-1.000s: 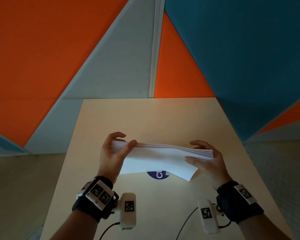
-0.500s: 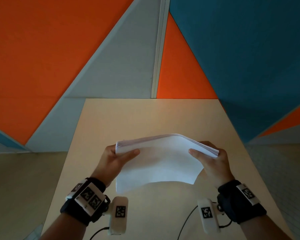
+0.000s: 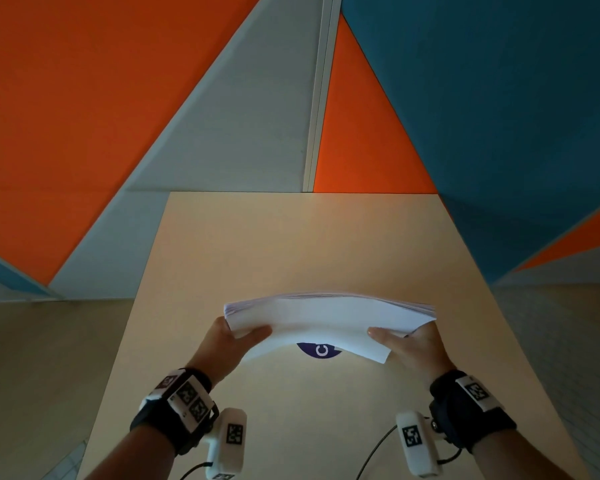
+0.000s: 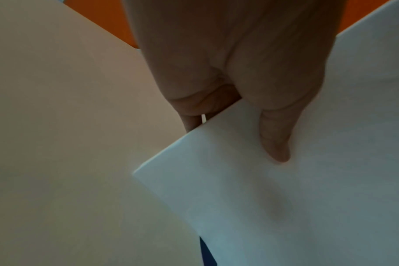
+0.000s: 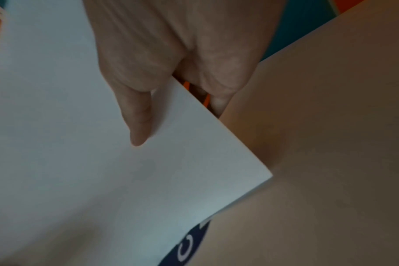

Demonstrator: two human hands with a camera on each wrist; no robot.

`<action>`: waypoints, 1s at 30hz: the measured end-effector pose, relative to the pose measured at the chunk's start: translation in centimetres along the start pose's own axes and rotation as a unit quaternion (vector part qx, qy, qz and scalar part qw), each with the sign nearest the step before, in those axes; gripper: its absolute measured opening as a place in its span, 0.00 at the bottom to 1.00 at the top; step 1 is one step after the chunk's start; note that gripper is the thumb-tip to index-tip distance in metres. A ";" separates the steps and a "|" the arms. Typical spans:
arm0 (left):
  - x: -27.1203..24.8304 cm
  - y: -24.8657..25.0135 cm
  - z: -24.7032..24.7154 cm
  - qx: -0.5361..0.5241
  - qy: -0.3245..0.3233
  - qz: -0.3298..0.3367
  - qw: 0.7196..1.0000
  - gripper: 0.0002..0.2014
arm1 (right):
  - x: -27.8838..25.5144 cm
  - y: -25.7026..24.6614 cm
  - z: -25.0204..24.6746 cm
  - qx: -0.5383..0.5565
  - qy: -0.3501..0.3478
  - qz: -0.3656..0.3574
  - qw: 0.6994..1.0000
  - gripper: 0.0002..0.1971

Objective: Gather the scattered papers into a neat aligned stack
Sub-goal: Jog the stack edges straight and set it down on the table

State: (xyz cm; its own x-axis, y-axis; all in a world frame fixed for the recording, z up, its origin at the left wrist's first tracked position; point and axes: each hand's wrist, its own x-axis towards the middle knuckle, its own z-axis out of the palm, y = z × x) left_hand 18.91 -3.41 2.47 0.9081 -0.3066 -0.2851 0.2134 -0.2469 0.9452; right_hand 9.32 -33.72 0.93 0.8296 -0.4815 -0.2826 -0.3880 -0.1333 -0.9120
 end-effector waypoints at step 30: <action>-0.1 2.8 -3.2 -0.179 -0.068 0.007 0.982 0.25 | -1.9 -2.5 -2.1 0.025 -0.231 0.012 0.973 0.10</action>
State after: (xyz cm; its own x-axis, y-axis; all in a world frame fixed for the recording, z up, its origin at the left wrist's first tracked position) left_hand 20.57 -1.10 5.70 0.8613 -0.4327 -0.2664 0.3350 0.0893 0.9380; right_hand 7.84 -34.28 4.43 0.9169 -0.0418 -0.3970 -0.3992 -0.0782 -0.9135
